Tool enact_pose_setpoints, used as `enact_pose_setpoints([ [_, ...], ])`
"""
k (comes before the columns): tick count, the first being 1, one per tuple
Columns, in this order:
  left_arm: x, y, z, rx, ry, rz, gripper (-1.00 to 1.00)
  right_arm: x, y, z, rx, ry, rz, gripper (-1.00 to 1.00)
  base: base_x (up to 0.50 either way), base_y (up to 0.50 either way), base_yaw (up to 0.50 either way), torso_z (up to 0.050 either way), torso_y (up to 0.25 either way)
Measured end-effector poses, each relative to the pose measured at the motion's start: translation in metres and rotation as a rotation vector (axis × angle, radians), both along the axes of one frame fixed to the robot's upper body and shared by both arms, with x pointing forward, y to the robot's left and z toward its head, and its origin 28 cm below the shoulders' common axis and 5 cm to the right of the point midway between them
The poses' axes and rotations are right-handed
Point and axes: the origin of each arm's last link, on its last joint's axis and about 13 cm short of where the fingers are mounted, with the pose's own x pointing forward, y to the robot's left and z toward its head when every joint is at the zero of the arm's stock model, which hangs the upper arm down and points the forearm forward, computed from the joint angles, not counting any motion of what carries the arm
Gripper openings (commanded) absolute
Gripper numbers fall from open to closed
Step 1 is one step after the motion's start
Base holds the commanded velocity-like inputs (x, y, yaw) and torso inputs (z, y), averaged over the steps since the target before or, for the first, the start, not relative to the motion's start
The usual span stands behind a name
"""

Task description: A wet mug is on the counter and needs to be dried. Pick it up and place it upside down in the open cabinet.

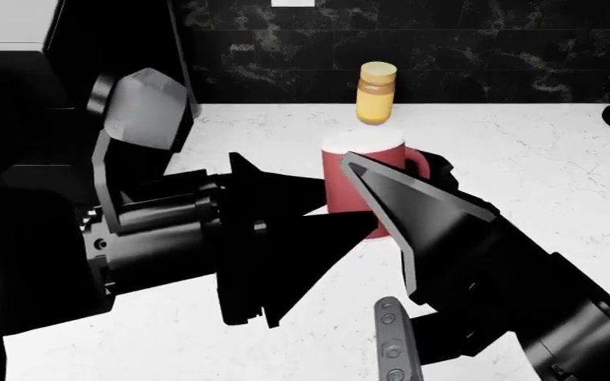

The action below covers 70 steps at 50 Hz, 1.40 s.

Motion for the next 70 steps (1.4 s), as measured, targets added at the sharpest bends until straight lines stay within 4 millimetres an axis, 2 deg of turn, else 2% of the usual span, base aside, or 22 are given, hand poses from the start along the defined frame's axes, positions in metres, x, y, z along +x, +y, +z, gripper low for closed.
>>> enact_pose_setpoints([
  [20, 0.002, -0.001, 0.001, -0.017, -0.012, 0.026, -1.0, 0.0, -0.003, 0.004, 0.026, -0.004, -0.018, 1.0, 0.0, 0.0, 0.0, 0.0, 0.001],
  [39, 0.003, -0.001, 0.0, -0.018, -0.022, 0.022, -1.0, 0.022, -0.011, 0.027, 0.059, -0.015, -0.094, 1.0, 0.0, 0.0, 0.0, 0.0, 0.0],
  [52, 0.024, 0.002, 0.0, -0.021, -0.014, 0.093, -1.0, 0.021, -0.027, 0.046, 0.097, -0.036, -0.143, 1.0, 0.0, 0.0, 0.0, 0.0, 0.001],
  [63, 0.048, 0.012, 0.006, -0.026, -0.069, 0.247, -1.0, 0.014, -0.045, 0.056, 0.143, -0.04, -0.201, 1.0, 0.0, 0.0, 0.0, 0.0, 0.0],
  [70, 0.051, 0.015, 0.012, -0.01, -0.149, 0.356, -1.0, 0.02, -0.058, 0.057, 0.267, 0.046, -0.271, 1.0, 0.0, 0.0, 0.0, 0.0, 0.0],
])
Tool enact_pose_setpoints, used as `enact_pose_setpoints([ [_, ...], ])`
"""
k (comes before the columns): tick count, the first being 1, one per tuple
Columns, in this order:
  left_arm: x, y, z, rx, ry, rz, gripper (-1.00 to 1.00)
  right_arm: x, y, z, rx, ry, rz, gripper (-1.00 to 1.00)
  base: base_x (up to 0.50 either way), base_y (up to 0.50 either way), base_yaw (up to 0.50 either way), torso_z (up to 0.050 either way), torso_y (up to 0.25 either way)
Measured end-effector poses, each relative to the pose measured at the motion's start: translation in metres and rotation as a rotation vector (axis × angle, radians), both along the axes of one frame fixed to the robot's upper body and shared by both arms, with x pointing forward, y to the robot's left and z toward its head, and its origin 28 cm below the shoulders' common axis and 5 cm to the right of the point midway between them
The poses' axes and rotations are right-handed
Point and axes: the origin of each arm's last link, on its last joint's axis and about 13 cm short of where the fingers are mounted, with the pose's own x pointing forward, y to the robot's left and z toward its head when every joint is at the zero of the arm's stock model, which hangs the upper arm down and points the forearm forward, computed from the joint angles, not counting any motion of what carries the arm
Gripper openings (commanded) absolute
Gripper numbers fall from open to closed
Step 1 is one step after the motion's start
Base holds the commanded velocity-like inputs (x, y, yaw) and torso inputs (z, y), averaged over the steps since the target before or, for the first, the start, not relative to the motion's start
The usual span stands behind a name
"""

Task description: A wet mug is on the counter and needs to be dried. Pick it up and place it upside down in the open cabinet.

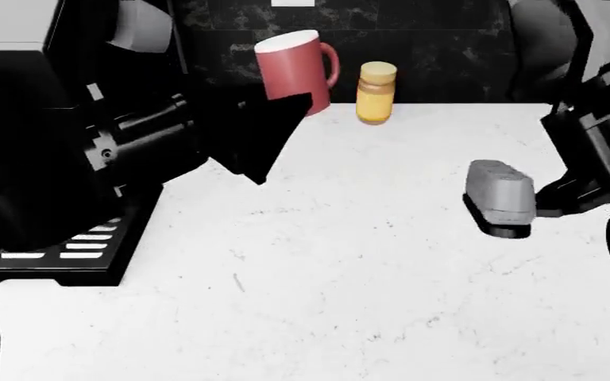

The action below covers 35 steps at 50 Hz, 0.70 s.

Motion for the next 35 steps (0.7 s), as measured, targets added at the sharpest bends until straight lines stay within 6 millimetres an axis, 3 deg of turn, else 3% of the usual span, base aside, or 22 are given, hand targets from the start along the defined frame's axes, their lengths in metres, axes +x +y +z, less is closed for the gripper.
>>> enact_pose_setpoints([
  [20, -0.029, -0.001, 0.02, 0.044, -0.179, 0.091, -1.0, 0.039, -0.019, -0.026, 0.773, 0.439, -0.003, 1.0, 0.0, 0.0, 0.0, 0.0, 0.001],
  [35, -0.04, 0.001, 0.029, 0.049, -0.28, 0.17, -1.0, 0.052, -0.015, -0.04, 1.054, 0.603, 0.038, 1.0, 0.0, 0.0, 0.0, 0.0, 0.0],
])
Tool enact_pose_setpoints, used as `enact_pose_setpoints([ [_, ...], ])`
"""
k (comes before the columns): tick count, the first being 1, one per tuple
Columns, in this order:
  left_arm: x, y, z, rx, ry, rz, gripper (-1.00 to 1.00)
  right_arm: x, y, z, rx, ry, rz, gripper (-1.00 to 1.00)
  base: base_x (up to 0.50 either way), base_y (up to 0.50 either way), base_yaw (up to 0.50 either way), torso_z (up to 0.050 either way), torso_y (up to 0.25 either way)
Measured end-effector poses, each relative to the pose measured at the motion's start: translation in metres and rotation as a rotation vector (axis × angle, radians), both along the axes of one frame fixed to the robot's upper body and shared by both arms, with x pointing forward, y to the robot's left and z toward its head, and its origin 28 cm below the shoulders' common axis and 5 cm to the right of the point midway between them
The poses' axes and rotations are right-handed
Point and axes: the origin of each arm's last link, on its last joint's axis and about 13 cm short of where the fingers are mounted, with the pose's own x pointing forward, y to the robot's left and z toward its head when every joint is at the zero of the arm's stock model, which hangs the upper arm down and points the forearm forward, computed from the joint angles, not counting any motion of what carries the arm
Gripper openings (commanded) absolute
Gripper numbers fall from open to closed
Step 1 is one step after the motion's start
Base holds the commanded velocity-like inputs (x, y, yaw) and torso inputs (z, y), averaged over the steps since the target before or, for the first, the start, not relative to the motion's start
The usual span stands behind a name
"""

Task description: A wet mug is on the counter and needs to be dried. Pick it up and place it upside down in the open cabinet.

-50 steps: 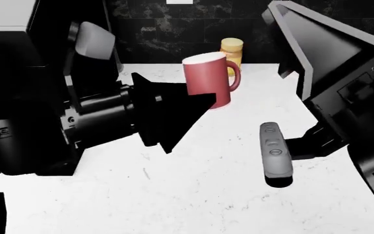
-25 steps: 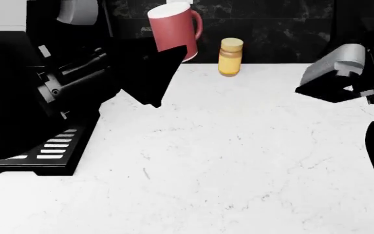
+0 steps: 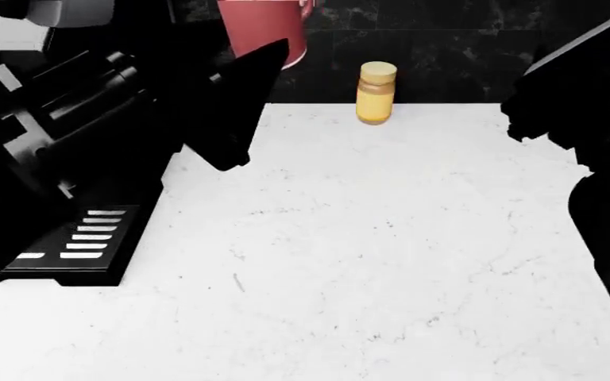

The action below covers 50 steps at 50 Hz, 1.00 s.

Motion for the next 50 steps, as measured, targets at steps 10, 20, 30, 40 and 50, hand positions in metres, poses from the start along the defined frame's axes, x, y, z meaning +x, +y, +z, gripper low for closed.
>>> enact_pose_setpoints([
  [10, -0.008, 0.002, 0.015, -0.008, -0.094, 0.06, -1.0, 0.003, 0.003, -0.007, 0.069, 0.038, 0.016, 1.0, 0.0, 0.0, 0.0, 0.0, 0.001],
  [20, -0.004, 0.002, 0.04, -0.009, -0.169, 0.118, -1.0, 0.005, 0.004, -0.014, 0.106, 0.057, 0.031, 1.0, 0.0, 0.0, 0.0, 0.001, 0.0],
  [30, 0.012, 0.001, 0.07, -0.016, -0.214, 0.202, -1.0, 0.006, 0.004, -0.02, 0.128, 0.068, 0.042, 1.0, 0.0, 0.0, 0.0, 0.0, 0.0],
  [40, 0.036, 0.002, 0.109, -0.046, -0.238, 0.301, -1.0, 0.007, 0.003, -0.024, 0.137, 0.074, 0.049, 1.0, 0.0, 0.0, 0.0, 0.0, 0.001],
  [50, 0.063, 0.003, 0.146, -0.081, -0.236, 0.402, -1.0, 0.008, 0.001, -0.027, 0.137, 0.079, 0.047, 1.0, 0.0, 0.0, 0.0, 0.0, 0.0],
])
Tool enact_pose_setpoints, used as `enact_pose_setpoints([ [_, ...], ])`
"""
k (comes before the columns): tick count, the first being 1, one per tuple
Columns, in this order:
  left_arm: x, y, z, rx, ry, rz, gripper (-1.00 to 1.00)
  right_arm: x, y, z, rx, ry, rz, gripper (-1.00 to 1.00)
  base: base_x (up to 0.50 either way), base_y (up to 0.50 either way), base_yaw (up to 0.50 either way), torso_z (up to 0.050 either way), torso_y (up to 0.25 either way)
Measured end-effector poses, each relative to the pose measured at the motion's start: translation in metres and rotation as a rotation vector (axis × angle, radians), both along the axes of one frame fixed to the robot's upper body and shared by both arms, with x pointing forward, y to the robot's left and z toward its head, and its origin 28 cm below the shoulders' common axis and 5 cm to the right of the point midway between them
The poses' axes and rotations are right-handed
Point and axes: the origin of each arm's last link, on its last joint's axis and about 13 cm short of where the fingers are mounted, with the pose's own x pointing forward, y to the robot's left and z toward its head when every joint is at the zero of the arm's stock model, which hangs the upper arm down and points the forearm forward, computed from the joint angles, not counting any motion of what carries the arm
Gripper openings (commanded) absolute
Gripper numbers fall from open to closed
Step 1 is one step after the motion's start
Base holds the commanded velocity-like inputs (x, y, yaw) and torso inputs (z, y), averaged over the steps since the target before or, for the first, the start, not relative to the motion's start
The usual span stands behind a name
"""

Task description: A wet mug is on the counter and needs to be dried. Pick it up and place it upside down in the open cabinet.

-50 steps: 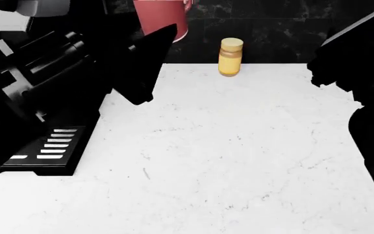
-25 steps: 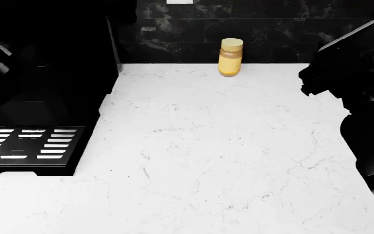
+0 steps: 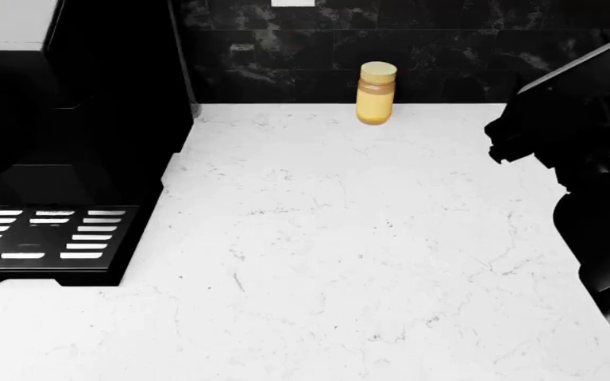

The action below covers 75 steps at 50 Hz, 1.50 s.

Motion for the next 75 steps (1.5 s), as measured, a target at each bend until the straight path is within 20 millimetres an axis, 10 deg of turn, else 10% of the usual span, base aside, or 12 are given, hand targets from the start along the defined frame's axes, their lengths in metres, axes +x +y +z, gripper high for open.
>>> enact_pose_setpoints([
  [21, 0.06, 0.004, 0.038, -0.097, 0.053, 0.173, -1.0, 0.001, -0.003, -0.005, -0.01, 0.002, 0.0, 1.0, 0.0, 0.0, 0.0, 0.0, 0.0],
  [54, 0.07, -0.003, 0.034, -0.048, -0.003, 0.284, -1.0, 0.008, -0.001, -0.017, -0.014, 0.023, 0.027, 1.0, 0.01, 0.0, 0.0, 0.0, 0.0],
  [55, 0.071, -0.003, 0.034, -0.049, -0.006, 0.284, 1.0, 0.008, -0.001, -0.017, -0.014, 0.023, 0.028, 1.0, 0.01, 0.0, 0.0, 0.0, 0.0],
  [75, 0.073, -0.009, 0.031, -0.022, -0.05, 0.263, 1.0, 0.009, 0.0, -0.019, -0.019, 0.032, 0.047, 1.0, 0.01, 0.0, 0.0, 0.001, 0.0],
])
